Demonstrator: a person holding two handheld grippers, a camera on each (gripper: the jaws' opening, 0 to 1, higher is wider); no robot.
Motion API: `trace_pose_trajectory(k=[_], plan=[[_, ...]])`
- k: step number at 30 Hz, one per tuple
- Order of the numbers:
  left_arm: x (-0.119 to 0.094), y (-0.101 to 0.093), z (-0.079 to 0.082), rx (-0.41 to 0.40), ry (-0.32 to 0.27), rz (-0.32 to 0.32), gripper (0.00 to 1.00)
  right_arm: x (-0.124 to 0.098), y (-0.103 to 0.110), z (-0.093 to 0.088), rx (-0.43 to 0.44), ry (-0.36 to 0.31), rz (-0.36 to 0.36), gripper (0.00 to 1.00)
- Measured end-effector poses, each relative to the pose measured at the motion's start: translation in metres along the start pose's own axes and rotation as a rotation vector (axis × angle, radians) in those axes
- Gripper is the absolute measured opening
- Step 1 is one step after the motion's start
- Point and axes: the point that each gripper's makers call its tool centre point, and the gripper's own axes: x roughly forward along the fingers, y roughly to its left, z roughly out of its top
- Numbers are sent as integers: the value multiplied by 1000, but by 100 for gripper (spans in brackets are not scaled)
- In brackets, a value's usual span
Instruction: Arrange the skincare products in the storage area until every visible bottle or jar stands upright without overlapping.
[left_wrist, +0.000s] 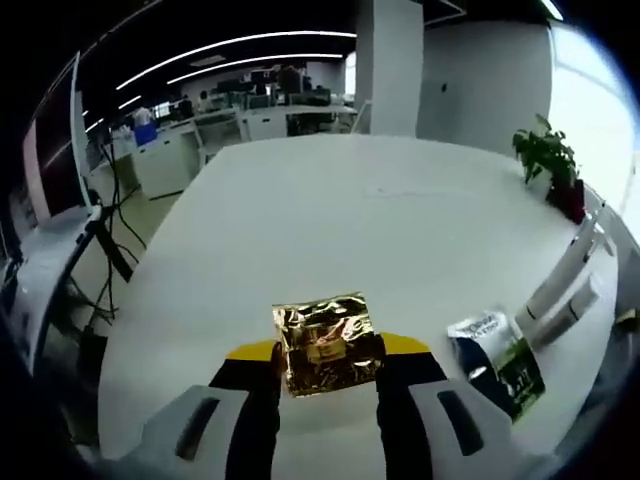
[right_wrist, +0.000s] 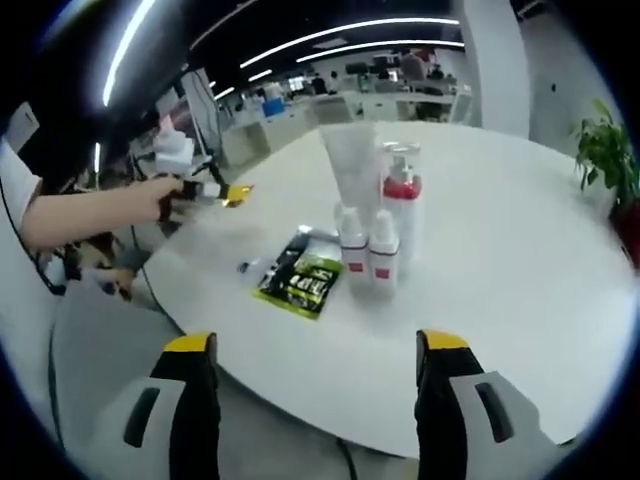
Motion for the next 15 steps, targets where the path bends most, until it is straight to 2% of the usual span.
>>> trace_pose_trajectory(k=[4,10,12,14,15], plan=[[-11,-2,0,10,-12,-7,34,1,5,1,-29,-4,12,79],[-30,-11,4,18,-46,-32,34,-1,9,6,-55,-24,32,73],[-39,-19,8,33,-56,-41,34,-2,12,6,-63,-23,39,72],[-45,-23,0,48,-62,-49,34,-1,15,8,-69,-34,55,73],[-46,-25,2,54,-65,-55,34,-2,17,10,-64,-45,65,74]])
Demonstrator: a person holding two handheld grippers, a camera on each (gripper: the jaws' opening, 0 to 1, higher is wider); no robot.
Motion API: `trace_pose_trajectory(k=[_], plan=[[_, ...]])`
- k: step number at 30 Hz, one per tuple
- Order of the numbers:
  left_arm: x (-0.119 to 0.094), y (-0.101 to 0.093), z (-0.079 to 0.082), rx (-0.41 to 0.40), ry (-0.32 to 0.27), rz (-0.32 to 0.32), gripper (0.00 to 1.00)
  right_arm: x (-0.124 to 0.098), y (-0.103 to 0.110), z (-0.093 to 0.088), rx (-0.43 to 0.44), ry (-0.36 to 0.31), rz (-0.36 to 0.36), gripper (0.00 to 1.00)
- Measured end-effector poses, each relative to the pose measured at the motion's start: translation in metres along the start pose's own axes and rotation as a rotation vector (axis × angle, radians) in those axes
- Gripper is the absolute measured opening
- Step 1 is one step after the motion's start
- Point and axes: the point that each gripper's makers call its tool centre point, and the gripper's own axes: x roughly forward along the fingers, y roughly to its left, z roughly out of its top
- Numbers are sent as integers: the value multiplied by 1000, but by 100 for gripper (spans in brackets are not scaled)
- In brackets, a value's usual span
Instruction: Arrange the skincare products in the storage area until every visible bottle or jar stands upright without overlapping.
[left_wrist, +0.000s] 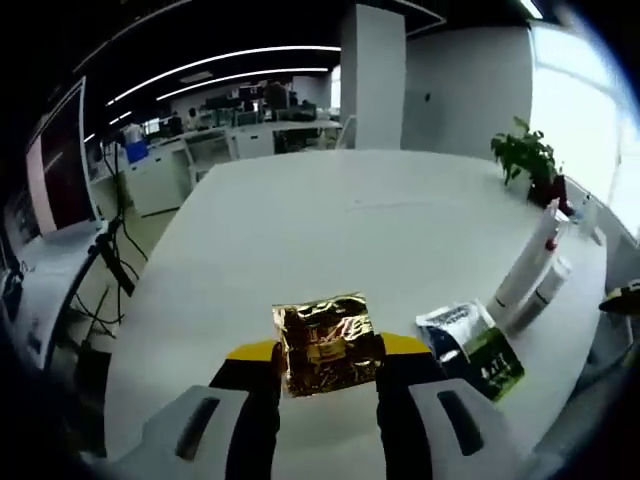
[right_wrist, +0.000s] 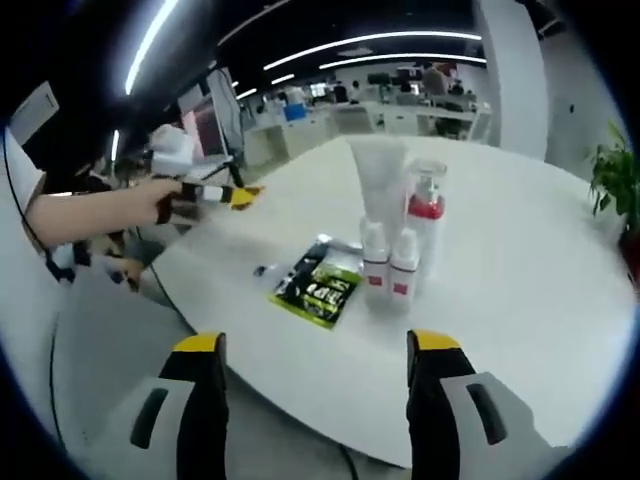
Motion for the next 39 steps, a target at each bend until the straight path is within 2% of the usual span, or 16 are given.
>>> trace_pose_trajectory(k=[3,9,15,18,21,27,30,34,39], plan=[[-12,-11,0,10,-14,-21,34,0,5,3,1,-18,28,74],[-29,-22,-3,29,-48,-48,34,1,14,5,15,-43,76,68],[-49,-40,4,74,-83,-88,34,1,22,12,23,-78,120,65],[-60,-57,10,99,-103,-113,34,1,26,15,34,-88,146,61],[-68,-67,15,115,-125,-144,34,1,31,19,-9,-84,151,60],[-89,-89,27,153,-165,-192,34,-3,47,56,16,-187,214,58],[-99,-99,30,160,-184,-215,34,-6,52,67,5,-208,231,54],[-106,-103,27,152,-185,-229,34,-13,61,87,37,-270,279,51],[-119,-112,25,204,-196,-240,34,-18,69,101,84,-326,324,44]])
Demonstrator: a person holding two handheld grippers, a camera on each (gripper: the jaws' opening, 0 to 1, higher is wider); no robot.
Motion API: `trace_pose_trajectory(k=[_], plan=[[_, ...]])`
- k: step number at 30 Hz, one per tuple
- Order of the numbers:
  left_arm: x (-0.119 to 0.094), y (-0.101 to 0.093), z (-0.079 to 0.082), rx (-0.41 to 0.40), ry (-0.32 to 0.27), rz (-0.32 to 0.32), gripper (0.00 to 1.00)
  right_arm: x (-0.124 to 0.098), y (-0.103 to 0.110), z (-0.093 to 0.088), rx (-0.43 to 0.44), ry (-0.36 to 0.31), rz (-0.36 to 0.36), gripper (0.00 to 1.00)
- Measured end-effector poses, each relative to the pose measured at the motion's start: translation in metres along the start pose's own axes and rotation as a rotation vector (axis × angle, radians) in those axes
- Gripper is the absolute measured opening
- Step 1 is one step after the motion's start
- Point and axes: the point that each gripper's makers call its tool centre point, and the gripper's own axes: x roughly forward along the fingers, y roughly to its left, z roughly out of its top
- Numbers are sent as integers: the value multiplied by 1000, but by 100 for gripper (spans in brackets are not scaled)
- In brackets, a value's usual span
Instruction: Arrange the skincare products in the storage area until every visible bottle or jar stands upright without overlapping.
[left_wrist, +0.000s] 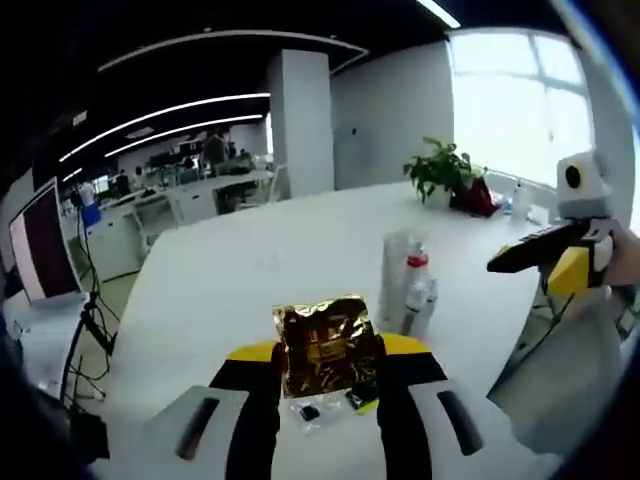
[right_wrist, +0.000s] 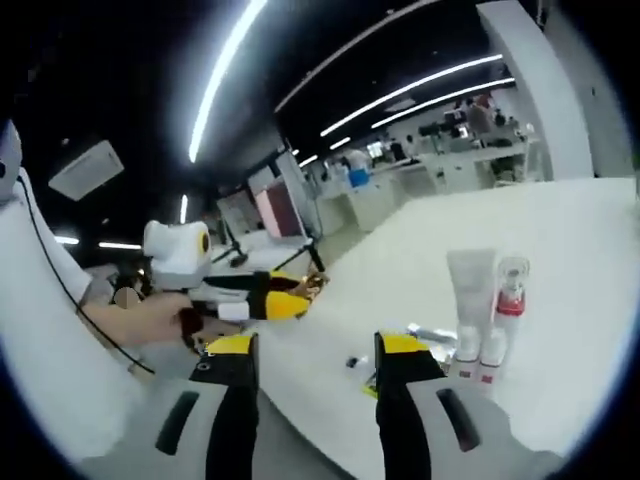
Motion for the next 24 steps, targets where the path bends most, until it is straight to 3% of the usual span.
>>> trace_pose_trajectory(k=[4,7,13,18,24], plan=[[-6,-13,10,61,-23,-22,34,5,9,15,101,-88,54,42],[-10,-25,21,98,-48,-41,34,9,7,21,145,-119,55,39],[-17,-44,39,118,-92,-74,34,17,6,26,183,-130,56,32],[-21,-51,46,142,-109,-87,34,21,0,29,295,-154,42,29],[-26,-63,53,177,-124,-110,34,26,4,31,357,-154,77,24]])
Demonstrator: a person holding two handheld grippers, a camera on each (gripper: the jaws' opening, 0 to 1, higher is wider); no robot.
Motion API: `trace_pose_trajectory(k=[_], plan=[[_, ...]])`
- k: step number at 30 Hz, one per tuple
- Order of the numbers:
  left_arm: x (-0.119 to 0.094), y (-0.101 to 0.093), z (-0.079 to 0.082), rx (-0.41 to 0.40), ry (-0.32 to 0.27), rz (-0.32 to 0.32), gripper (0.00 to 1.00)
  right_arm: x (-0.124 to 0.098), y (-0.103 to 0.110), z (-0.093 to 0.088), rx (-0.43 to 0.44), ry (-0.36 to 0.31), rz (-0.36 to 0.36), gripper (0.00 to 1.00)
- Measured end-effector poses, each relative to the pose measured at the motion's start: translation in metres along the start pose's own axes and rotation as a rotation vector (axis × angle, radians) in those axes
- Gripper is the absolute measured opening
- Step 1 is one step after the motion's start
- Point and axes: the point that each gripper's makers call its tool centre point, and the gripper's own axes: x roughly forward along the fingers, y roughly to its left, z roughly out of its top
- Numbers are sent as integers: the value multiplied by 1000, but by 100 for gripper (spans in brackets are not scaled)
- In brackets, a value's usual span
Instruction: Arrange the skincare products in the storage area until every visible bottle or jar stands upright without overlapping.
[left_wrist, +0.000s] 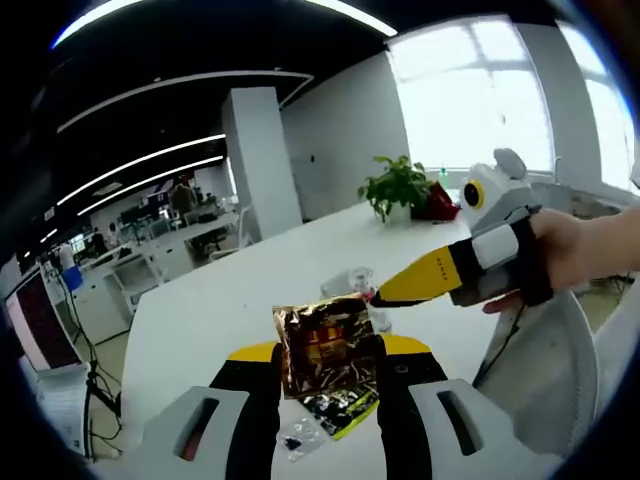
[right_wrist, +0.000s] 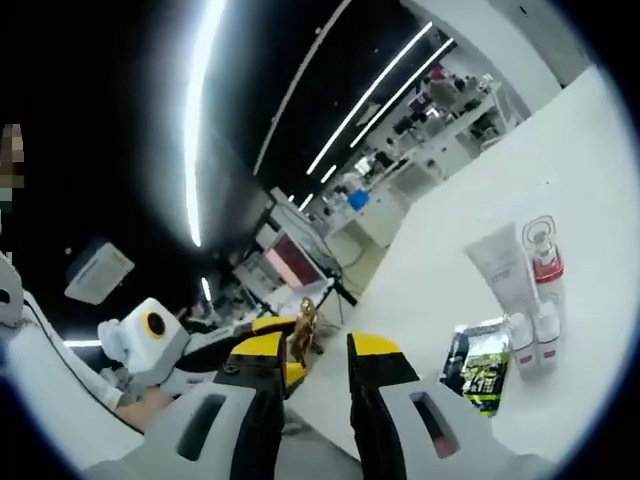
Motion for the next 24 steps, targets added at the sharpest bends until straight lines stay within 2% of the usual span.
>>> trace_pose_trajectory(k=[6,9,17,24], plan=[[-1,-5,6,42,-14,-14,34,4,2,-3,10,15,12,21],[-2,-10,10,36,-24,-27,34,6,1,-1,30,9,24,19],[-2,-11,11,26,-23,-39,34,7,6,1,64,-11,46,3],[-2,-10,9,3,-22,-45,35,6,8,2,16,-7,56,1]])
